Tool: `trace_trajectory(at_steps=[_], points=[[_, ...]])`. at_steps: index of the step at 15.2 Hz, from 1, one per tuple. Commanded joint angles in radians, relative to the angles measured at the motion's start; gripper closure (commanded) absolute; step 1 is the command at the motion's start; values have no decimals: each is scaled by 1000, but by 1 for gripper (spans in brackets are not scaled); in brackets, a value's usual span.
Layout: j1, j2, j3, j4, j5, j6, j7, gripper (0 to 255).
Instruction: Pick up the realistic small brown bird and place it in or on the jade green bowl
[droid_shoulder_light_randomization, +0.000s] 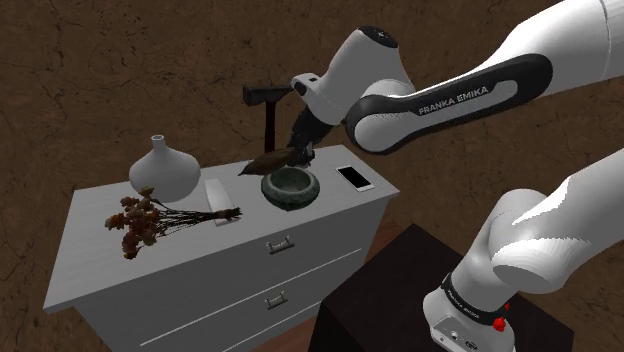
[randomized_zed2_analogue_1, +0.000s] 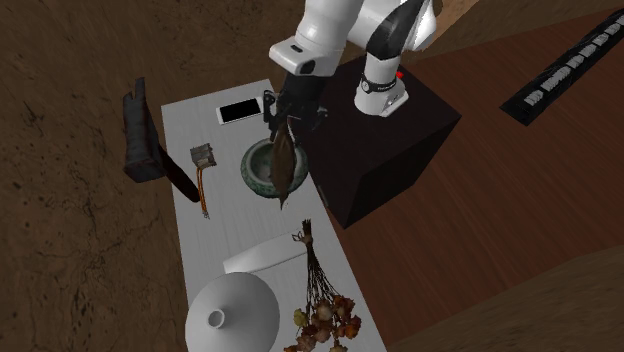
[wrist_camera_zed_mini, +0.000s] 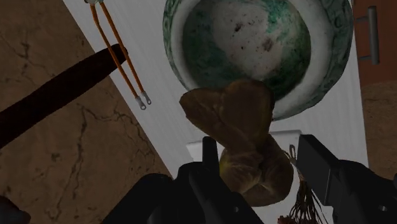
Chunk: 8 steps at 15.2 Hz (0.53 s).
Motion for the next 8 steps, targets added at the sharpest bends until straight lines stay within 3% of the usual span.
trace_trajectory(at_steps=[1, 4, 8], points=[[3, -27, -55, -20, 19, -4, -72, 255], [0, -47, -125, -36, 36, -6, -159, 255], [-4, -18, -121, -70, 31, 57, -152, 255]])
